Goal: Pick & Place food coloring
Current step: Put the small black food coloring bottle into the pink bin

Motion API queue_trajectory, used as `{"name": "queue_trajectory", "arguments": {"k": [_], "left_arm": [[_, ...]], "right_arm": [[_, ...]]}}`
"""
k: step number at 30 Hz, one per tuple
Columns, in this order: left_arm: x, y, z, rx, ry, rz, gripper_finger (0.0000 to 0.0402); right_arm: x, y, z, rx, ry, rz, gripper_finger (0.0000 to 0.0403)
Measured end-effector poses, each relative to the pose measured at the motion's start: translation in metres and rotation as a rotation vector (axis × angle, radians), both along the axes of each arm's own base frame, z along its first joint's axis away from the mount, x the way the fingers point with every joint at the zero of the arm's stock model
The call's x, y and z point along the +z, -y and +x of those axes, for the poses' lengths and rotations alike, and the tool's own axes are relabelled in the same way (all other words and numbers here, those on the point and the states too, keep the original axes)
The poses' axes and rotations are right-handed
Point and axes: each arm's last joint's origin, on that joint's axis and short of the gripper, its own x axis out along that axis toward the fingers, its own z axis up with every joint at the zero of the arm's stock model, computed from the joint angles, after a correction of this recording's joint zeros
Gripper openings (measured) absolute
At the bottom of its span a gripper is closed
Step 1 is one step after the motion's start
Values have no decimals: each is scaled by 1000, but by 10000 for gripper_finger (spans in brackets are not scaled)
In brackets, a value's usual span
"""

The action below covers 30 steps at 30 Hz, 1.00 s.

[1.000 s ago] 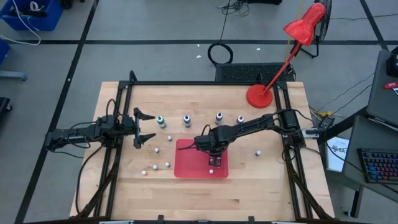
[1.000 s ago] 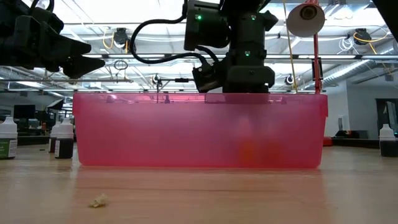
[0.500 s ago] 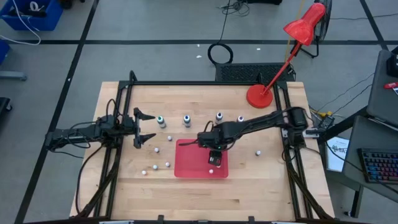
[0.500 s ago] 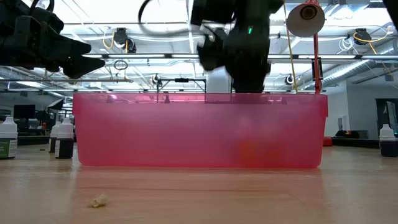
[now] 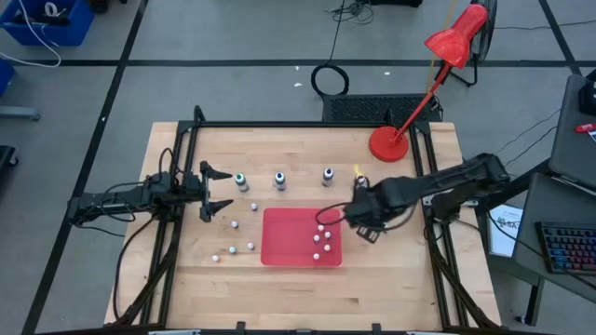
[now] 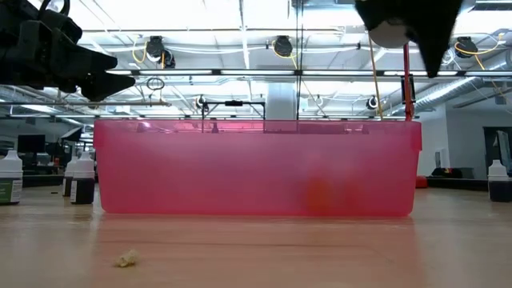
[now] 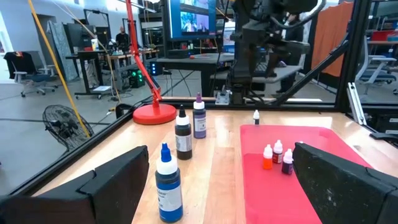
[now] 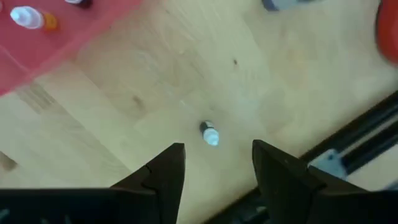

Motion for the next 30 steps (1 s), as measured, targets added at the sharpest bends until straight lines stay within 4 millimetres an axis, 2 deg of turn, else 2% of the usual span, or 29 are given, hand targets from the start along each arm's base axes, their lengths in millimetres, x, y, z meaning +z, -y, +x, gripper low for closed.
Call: {"name": "queue_trajectory", "arguments": {"k": [3, 17, 24, 30], "left_arm": [[0, 0, 0, 0, 0, 0, 392], [0, 0, 0, 0, 0, 0, 392], [0, 0, 0, 0, 0, 0, 392], [0, 0, 0, 0, 0, 0, 392]], "right_arm": [[-13, -1, -13, -43, 33, 3, 180], [-100, 11, -62, -142, 30, 50, 177], [-131, 10, -66, -151, 81, 125, 172], [-138, 10, -66, -154, 113, 136, 171]]}}
